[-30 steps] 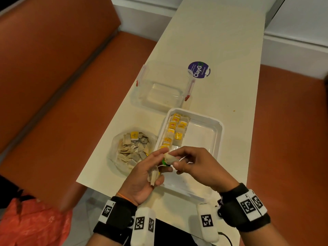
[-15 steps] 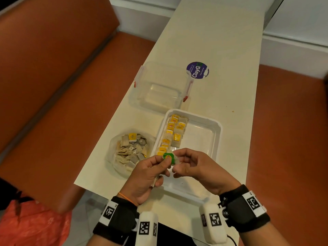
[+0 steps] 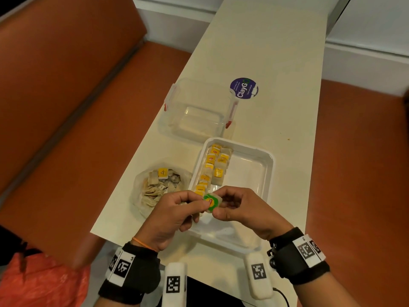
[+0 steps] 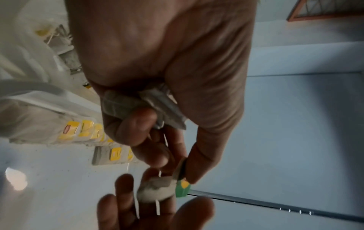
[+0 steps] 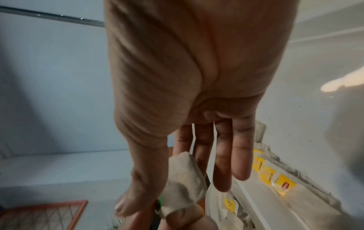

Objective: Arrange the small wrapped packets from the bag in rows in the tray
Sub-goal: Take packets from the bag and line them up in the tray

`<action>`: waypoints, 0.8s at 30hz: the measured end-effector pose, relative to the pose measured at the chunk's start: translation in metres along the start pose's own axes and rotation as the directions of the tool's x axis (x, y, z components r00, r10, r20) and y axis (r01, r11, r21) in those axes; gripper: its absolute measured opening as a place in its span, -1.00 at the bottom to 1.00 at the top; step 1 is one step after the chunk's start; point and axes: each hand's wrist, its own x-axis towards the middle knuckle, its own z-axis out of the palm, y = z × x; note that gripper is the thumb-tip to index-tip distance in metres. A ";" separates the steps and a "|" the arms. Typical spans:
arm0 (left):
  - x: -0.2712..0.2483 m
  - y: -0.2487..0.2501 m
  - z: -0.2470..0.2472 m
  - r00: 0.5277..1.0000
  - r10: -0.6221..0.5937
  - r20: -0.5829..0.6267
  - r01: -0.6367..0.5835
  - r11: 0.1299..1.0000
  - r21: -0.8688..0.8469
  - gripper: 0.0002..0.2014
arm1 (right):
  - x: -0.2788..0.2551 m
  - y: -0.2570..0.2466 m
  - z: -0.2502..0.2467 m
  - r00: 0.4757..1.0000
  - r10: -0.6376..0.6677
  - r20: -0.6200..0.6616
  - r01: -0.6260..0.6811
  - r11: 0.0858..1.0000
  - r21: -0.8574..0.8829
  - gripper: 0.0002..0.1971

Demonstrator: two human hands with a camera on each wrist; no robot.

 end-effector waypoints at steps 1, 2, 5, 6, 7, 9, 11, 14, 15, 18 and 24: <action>0.000 0.001 0.000 1.000 -0.008 0.008 0.008 1.000 0.028 -0.80 | 0.000 -0.002 0.000 1.000 -0.008 0.003 0.008 0.999 -0.032 -0.67; 0.001 0.002 0.000 1.000 -0.016 0.007 0.015 0.998 0.060 -0.85 | 0.001 -0.003 0.000 1.000 -0.016 0.005 0.016 0.997 -0.069 -0.70; 0.004 0.002 0.001 1.000 -0.011 -0.016 0.013 0.994 0.113 -0.91 | 0.003 -0.007 -0.001 0.999 -0.038 -0.013 0.035 0.985 -0.168 -0.77; 0.004 0.001 0.002 1.000 -0.005 -0.026 0.008 0.995 0.100 -0.89 | 0.004 -0.008 -0.002 0.999 -0.046 -0.024 0.041 0.983 -0.181 -0.78; 0.005 0.000 0.002 0.999 0.000 -0.033 0.002 0.997 0.074 -0.84 | 0.005 -0.008 -0.003 0.998 -0.051 -0.038 0.043 0.983 -0.179 -0.79; 0.006 -0.003 0.001 0.999 0.002 -0.032 -0.002 1.000 0.012 -0.64 | 0.006 -0.006 -0.005 0.995 -0.055 -0.088 0.045 0.993 -0.111 -0.79; 0.007 -0.006 0.005 1.000 -0.008 -0.003 0.008 1.000 -0.007 -0.53 | 0.008 -0.002 -0.004 0.987 -0.039 -0.155 0.041 0.999 0.007 -0.79; 0.013 -0.017 0.017 1.000 -0.012 0.004 0.012 1.000 -0.004 -0.67 | 0.014 0.007 0.002 0.974 0.030 -0.226 0.002 0.990 0.140 -0.75; 0.016 -0.021 0.022 1.000 -0.009 -0.015 0.009 1.000 -0.009 -0.74 | 0.016 0.012 0.004 0.970 0.060 -0.237 -0.019 0.985 0.174 -0.73; 0.028 -0.032 0.031 0.996 -0.022 -0.087 0.022 1.000 -0.004 -0.89 | 0.021 0.023 0.008 0.954 0.146 -0.261 -0.081 0.967 0.243 -0.72; 0.037 -0.039 0.025 0.987 -0.074 -0.141 0.076 0.997 0.006 -0.82 | 0.029 0.034 -0.003 0.926 0.160 -0.342 -0.097 0.976 0.194 -0.80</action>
